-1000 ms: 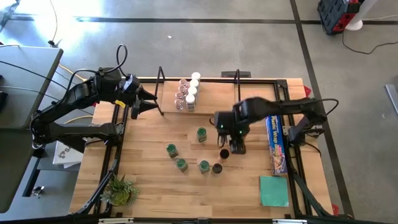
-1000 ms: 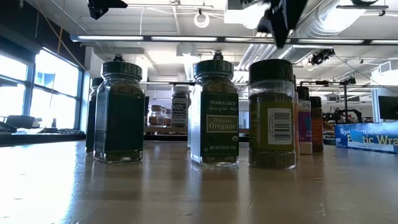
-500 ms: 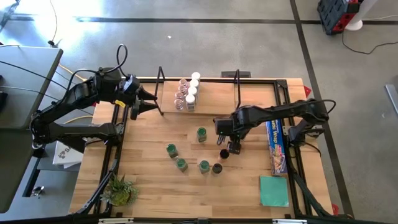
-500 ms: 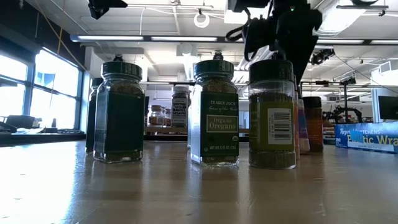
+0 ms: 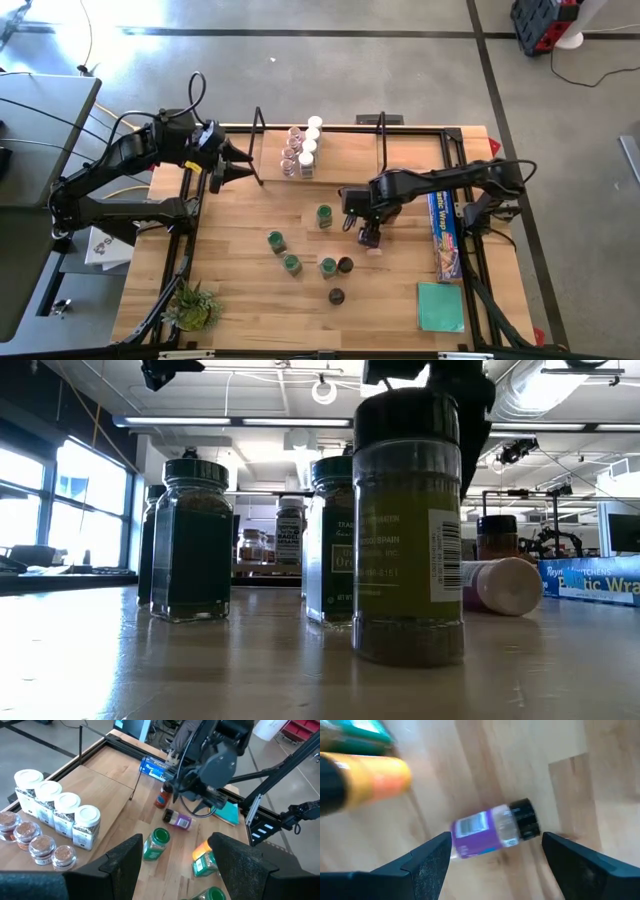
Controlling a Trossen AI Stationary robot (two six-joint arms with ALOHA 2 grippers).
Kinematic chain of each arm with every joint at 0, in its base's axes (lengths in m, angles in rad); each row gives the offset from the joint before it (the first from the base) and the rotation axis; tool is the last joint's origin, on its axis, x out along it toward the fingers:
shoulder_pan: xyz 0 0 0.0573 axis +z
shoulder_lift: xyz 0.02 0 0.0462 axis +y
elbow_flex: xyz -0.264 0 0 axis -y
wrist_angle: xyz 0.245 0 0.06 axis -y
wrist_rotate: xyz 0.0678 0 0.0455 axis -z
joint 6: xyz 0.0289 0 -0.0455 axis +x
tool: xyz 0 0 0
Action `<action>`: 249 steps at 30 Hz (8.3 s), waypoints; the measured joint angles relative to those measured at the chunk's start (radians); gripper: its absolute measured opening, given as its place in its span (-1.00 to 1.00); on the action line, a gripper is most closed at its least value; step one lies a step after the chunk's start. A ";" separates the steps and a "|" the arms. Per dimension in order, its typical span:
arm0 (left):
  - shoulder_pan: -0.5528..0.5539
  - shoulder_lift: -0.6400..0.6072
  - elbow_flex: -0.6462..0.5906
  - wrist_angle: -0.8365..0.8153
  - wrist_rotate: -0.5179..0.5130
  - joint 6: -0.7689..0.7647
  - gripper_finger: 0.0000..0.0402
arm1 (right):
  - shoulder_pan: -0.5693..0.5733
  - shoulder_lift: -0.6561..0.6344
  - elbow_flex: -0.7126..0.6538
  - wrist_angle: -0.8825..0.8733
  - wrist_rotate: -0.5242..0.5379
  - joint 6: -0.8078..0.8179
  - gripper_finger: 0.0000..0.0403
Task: Shelf spices
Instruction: Put the middle left black seasoning bottle on the shelf, then put the top black seasoning bottle on the shelf aligned with the other black seasoning bottle
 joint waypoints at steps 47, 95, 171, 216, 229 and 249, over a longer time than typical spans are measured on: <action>0.000 0.000 0.000 -0.002 -0.005 0.002 0.17 | 0.273 0.180 0.149 0.243 -0.008 -0.077 -0.01; 0.001 0.018 0.000 0.140 -0.288 -0.034 0.17 | -0.672 0.449 0.709 0.103 -0.035 -0.321 -0.05; 0.001 0.026 0.000 0.164 -0.332 -0.062 0.17 | -0.241 -0.495 -0.586 0.377 -0.098 -0.300 -0.03; 0.001 0.026 0.000 0.165 -0.336 -0.086 0.17 | -0.545 0.484 0.794 0.005 0.064 -0.449 0.22; 0.001 0.026 0.000 0.165 -0.335 -0.086 0.17 | -0.538 0.451 0.983 -0.127 0.035 -0.474 0.24; 0.001 0.026 0.000 0.165 -0.314 -0.140 0.17 | -0.127 -0.519 -0.228 0.324 -0.191 0.218 0.21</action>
